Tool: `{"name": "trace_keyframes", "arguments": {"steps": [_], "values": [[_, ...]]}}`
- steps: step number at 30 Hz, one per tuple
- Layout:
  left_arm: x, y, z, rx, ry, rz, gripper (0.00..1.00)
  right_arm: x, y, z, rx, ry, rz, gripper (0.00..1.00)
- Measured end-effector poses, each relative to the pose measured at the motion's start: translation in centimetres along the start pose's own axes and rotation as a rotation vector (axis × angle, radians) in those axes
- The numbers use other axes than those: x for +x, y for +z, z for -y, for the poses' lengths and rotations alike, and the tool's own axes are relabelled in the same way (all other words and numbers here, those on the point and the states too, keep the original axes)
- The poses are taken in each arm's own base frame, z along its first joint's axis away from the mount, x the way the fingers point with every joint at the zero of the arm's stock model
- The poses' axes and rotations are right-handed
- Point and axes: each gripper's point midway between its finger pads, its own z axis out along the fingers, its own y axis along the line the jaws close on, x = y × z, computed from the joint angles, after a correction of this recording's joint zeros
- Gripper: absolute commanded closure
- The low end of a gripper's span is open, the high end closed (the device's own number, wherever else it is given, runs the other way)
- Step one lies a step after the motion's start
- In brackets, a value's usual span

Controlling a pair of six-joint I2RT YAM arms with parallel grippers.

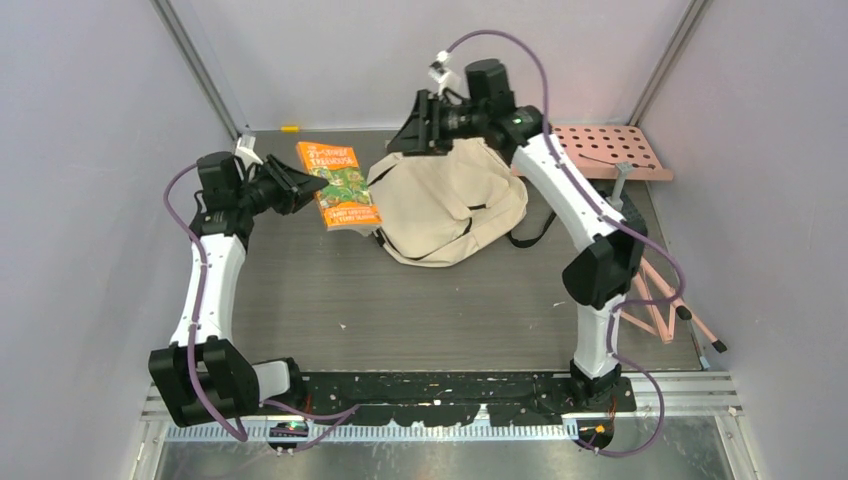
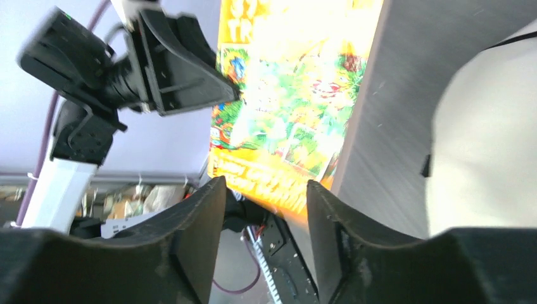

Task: Pack the student bag
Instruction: Pick up the book from the center of the board, then place the book in the student bag.

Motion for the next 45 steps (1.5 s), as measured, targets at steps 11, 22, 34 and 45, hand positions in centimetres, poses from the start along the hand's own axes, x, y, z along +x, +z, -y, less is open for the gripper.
{"name": "trace_keyframes", "arguments": {"steps": [11,22,34,45], "values": [[0.9,-1.1,-7.5,-0.346,-0.08,0.034,1.0,-2.2,-5.9,0.9,0.219,-0.229,0.161,0.18],[2.2,-3.9,-14.5,-0.65,-0.019,0.032,1.0,8.4,1.0,10.5,0.52,-0.399,-0.191,0.18],[5.0,-5.2,-16.6,-0.714,0.001,-0.063,1.0,15.9,6.7,17.7,0.6,-0.491,-0.448,0.16],[5.3,-6.0,-16.3,-0.731,0.048,-0.106,1.0,14.9,7.3,21.6,0.787,-0.611,-0.443,0.28]]}}
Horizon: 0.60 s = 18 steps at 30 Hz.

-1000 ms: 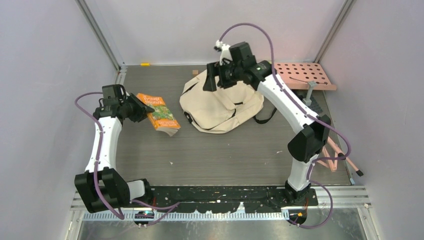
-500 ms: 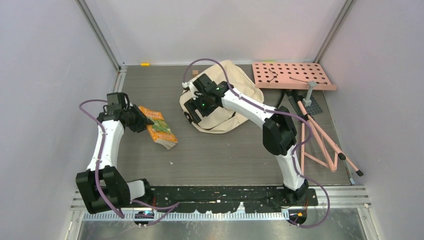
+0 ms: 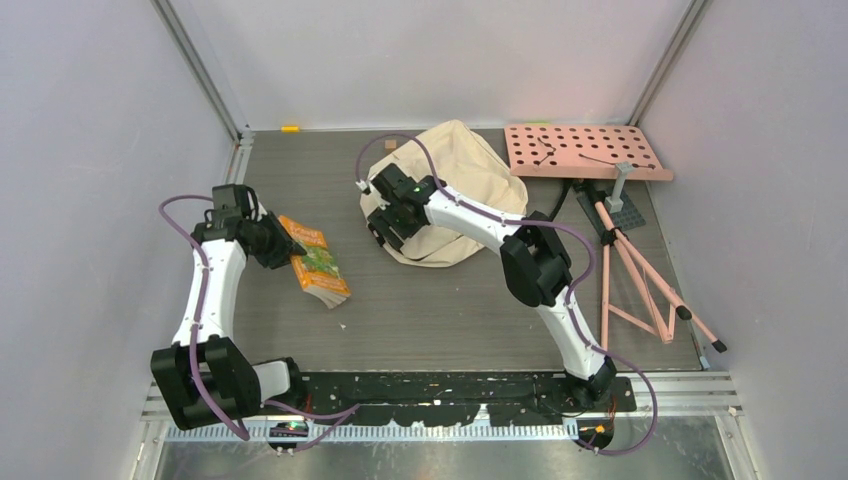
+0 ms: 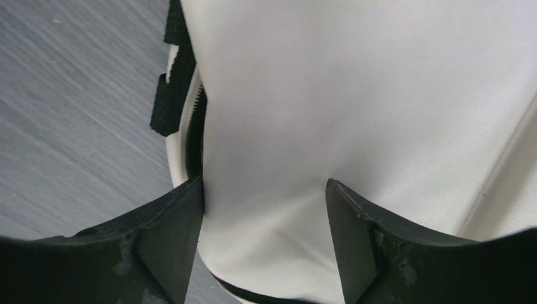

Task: Pack the student bag
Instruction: Place the book in the student bag.

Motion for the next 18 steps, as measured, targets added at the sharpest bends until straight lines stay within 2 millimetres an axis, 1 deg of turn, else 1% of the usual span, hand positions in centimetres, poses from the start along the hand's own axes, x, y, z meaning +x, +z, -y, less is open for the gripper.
{"name": "trace_keyframes", "arguments": {"steps": [2,4,5,6,7,8,9,10,11,12,14,18], "values": [[0.0,0.0,0.0,0.0,0.0,-0.002,1.0,-0.1,0.0,0.5,0.028,-0.008,0.005,0.35],[0.0,0.1,0.0,0.002,-0.001,-0.005,1.0,-0.2,0.0,1.0,0.053,-0.015,0.008,0.47],[0.1,0.1,0.0,0.003,-0.001,-0.006,1.0,-0.2,0.1,1.2,0.062,-0.02,0.009,0.5],[0.1,0.1,0.1,0.004,-0.001,-0.006,1.0,-0.2,0.1,1.3,0.07,-0.023,0.009,0.58],[0.1,0.1,0.1,0.005,-0.001,-0.006,1.0,-0.1,0.2,1.4,0.077,-0.023,0.01,0.62],[0.1,0.1,0.1,0.005,-0.001,-0.006,1.0,0.0,0.3,1.5,0.082,-0.025,0.007,0.69],[0.1,0.1,0.1,0.005,0.0,-0.006,1.0,0.2,0.4,1.5,0.085,-0.025,0.004,0.73],[0.1,0.1,0.1,0.006,0.0,-0.006,1.0,0.3,0.5,1.6,0.088,-0.025,0.0,0.81],[0.1,0.1,0.1,0.008,0.0,-0.007,1.0,0.4,0.5,1.6,0.091,-0.024,-0.002,0.85],[0.1,0.1,0.2,0.012,0.0,-0.008,1.0,0.4,0.5,1.6,0.092,-0.021,-0.002,0.92],[0.1,0.0,0.4,0.02,0.001,-0.01,1.0,0.4,0.5,1.7,0.093,-0.014,-0.002,0.99],[0.0,-0.2,1.2,0.058,0.002,-0.013,1.0,0.0,0.1,2.2,0.099,0.043,0.002,0.99]]}}
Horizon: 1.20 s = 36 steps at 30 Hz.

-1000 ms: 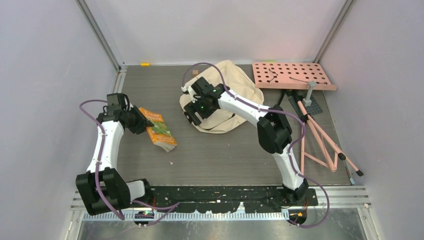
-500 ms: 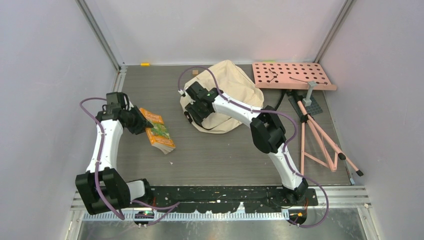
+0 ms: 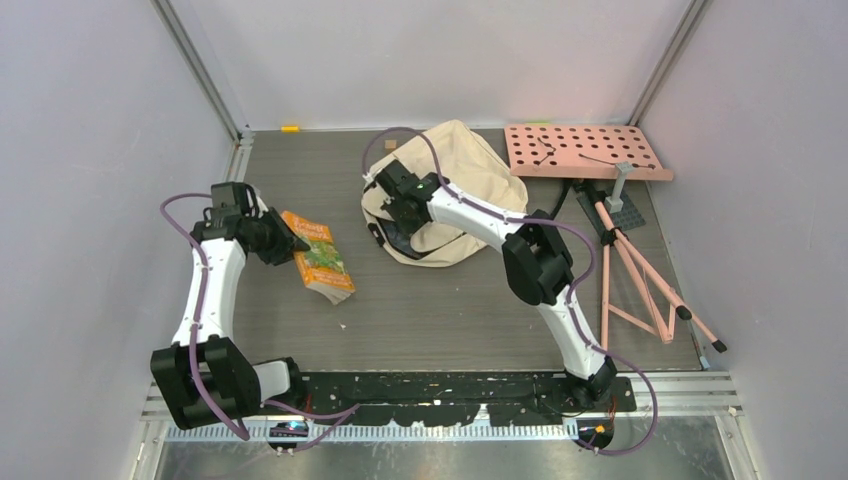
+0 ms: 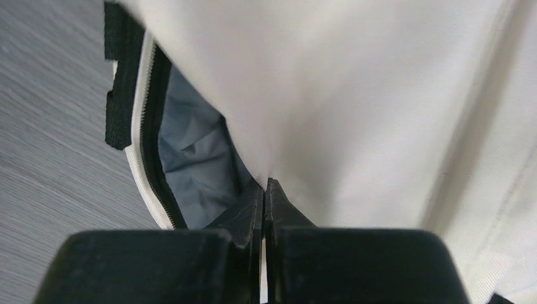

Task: Pack the student bag
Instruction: Place the book in the student bag.

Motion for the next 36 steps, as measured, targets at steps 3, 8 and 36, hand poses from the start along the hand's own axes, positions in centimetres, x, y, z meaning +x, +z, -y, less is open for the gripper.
{"name": "trace_keyframes", "arguments": {"steps": [3,8,36], "values": [[-0.5,-0.2,1.5,0.057,-0.005,0.012,1.0,-1.0,-1.0,1.5,0.003,0.089,0.022,0.99],[-1.0,0.1,5.4,0.169,-0.012,0.021,1.0,-3.4,-5.1,6.4,-0.028,0.331,0.106,0.99],[-0.1,10.2,24.0,0.685,-0.083,-0.154,1.0,-6.0,-13.6,13.3,-0.176,0.673,0.272,0.99]]}}
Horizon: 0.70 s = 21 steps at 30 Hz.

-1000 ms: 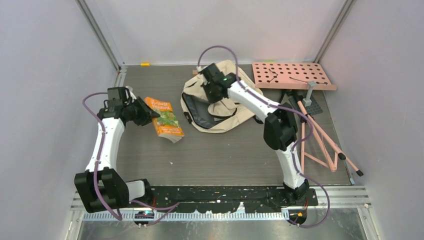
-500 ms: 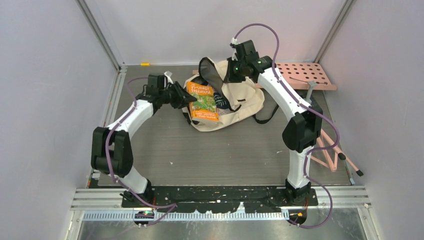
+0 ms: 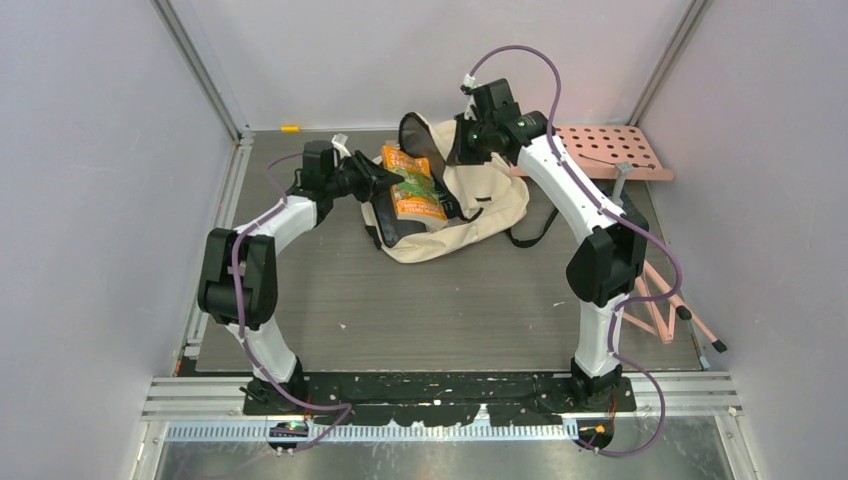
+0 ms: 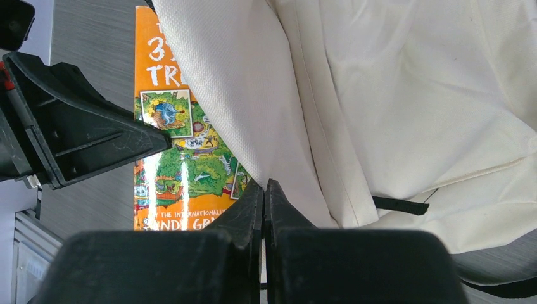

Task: Pack the student bag
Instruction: Place the book in the student bag.

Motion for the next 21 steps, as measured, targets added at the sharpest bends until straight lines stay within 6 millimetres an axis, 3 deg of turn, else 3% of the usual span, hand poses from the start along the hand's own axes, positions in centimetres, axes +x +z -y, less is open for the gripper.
{"name": "trace_keyframes", "arguments": {"steps": [8,12,16,21], "values": [[-0.7,0.1,2.5,0.099,0.003,0.012,1.0,-0.3,-0.4,0.2,0.004,0.004,0.002,0.99],[-0.9,0.4,2.6,0.122,0.011,0.013,1.0,-0.7,-0.8,0.0,0.002,0.002,0.009,0.99],[-0.3,0.9,0.4,0.086,0.01,0.004,1.0,-0.8,-1.1,-0.1,0.004,0.003,0.006,0.99],[0.7,1.6,-4.0,-0.021,0.015,-0.022,1.0,-0.9,-1.6,-0.2,0.004,0.004,0.004,1.0]]}}
